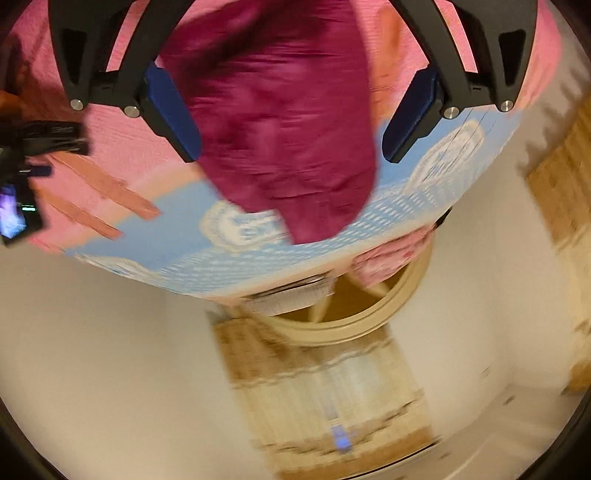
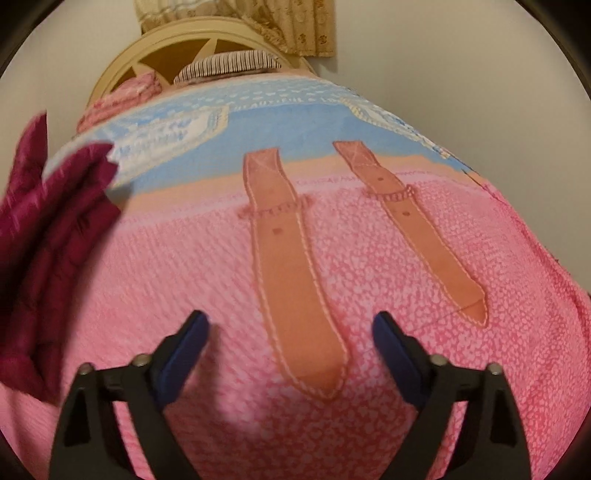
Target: Fold large clothes
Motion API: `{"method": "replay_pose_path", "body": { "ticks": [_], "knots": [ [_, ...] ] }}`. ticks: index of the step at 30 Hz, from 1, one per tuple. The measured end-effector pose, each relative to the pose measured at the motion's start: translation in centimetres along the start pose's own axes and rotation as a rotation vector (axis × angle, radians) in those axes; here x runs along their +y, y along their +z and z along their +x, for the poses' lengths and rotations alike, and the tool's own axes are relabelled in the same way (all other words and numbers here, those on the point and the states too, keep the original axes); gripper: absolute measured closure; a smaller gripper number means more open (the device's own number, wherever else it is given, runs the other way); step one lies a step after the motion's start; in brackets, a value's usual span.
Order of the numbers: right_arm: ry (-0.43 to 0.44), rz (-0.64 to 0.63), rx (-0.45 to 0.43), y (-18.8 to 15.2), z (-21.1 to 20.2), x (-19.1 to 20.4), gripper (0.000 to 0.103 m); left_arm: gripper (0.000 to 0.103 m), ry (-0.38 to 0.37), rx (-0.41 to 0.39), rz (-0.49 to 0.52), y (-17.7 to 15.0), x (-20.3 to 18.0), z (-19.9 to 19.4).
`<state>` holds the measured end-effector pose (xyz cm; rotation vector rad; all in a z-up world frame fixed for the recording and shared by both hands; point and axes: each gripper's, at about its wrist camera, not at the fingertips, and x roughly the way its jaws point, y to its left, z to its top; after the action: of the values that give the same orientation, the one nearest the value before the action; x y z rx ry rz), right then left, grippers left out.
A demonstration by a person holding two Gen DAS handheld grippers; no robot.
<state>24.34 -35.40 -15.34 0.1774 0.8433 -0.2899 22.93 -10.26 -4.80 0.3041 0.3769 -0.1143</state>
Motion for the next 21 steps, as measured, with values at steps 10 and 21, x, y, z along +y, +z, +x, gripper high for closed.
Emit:
{"method": "replay_pose_path", "body": {
  "ticks": [10,21],
  "knots": [
    [0.150,-0.092,-0.157,10.4,-5.2,12.9,0.026,0.004,0.329,0.312,-0.365,-3.1,14.9,13.0],
    [0.212,-0.156,-0.125,12.5,-0.2,25.7,0.046,0.004,0.224,0.310,-0.452,-2.3,13.3,16.7]
  ]
}}
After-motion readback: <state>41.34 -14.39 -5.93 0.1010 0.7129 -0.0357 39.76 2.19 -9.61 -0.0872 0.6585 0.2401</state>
